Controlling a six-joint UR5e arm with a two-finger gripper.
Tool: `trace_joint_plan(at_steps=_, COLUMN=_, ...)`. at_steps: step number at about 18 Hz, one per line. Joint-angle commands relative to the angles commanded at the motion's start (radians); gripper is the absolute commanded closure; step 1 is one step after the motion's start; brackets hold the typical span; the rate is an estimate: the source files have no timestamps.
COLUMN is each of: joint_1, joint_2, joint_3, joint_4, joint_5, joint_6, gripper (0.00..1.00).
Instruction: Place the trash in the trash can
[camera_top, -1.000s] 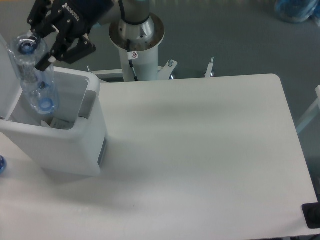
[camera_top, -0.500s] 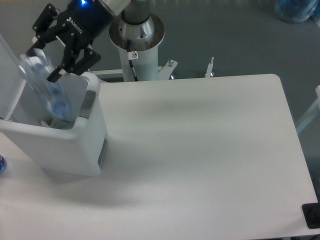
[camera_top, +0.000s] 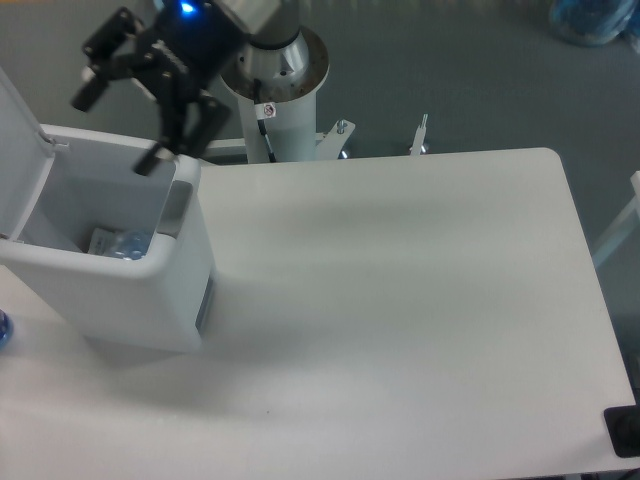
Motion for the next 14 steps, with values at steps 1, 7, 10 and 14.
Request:
trace_joint_plan(at_steps=1, joint_1=0.028, joint_2=-0.031, joint_3=0.022, joint_4=0.000, joint_5=0.000, joint_6=0.000, gripper=0.00)
trace_joint_plan(at_steps=7, joint_1=0.175, joint_2=-0.184, joint_3=0.091, joint_4=0.008, joint_5=0.102, joint_6=0.003, gripper=0.00)
trace_joint_plan(at_steps=10, joint_1=0.212, joint_2=-0.279, joint_3=0.175, joint_4=0.002, joint_5=0.175, joint_6=-0.002, gripper=0.00)
trace_joint_plan(at_steps=14, joint_1=0.263, joint_2=-0.361, joint_3=0.221, joint_4=0.006, joint_5=0.239, joint_6=0.014, gripper=0.00)
